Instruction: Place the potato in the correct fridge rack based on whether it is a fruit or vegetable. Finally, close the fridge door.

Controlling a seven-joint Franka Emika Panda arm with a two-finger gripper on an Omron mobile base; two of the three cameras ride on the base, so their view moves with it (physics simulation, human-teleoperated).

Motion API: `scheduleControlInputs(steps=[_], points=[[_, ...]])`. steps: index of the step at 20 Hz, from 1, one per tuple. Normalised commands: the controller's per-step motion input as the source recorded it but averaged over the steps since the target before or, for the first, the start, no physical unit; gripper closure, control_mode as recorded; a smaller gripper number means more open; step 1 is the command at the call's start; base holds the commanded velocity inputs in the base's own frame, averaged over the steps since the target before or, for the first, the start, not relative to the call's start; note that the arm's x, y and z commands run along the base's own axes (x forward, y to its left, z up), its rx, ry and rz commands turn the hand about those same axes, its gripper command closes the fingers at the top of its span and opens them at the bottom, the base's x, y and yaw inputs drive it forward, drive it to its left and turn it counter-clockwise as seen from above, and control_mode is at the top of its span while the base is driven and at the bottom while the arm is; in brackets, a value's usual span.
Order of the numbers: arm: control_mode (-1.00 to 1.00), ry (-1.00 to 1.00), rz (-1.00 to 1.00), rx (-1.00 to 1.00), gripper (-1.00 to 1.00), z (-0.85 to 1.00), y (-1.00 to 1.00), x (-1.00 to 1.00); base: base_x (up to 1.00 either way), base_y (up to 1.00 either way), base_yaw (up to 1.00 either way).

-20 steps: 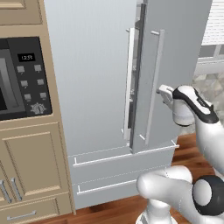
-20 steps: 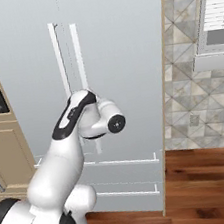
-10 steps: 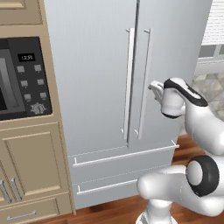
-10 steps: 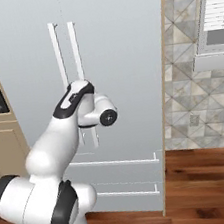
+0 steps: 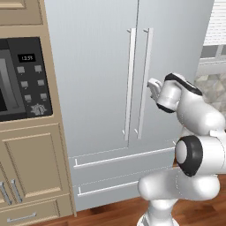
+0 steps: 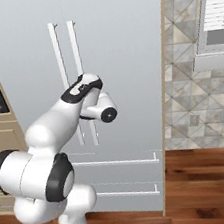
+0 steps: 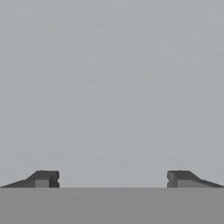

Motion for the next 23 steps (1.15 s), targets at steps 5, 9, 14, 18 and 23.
scheduleControlInputs(steps=[5, 9, 14, 18, 23], points=[[-1.0, 0.01, 0.0, 0.01, -1.0, 0.0, 0.0, 0.15, 0.0, 0.0, 0.0], [-1.0, 0.0, 0.0, 0.0, -1.0, 0.0, 0.0, 0.11, 0.0, 0.0, 0.0], [-1.0, 0.0, 0.0, 0.0, -1.0, 0.0, 0.0, 0.0, 0.0, 0.0, 0.0], [-1.0, 0.0, 0.0, 0.0, -1.0, 0.0, 0.0, 0.0, 0.0, 0.0, 0.0], [-1.0, 0.0, 0.0, -0.03, -1.0, -0.05, 0.0, 0.0, 0.0, 0.0, 0.0]])
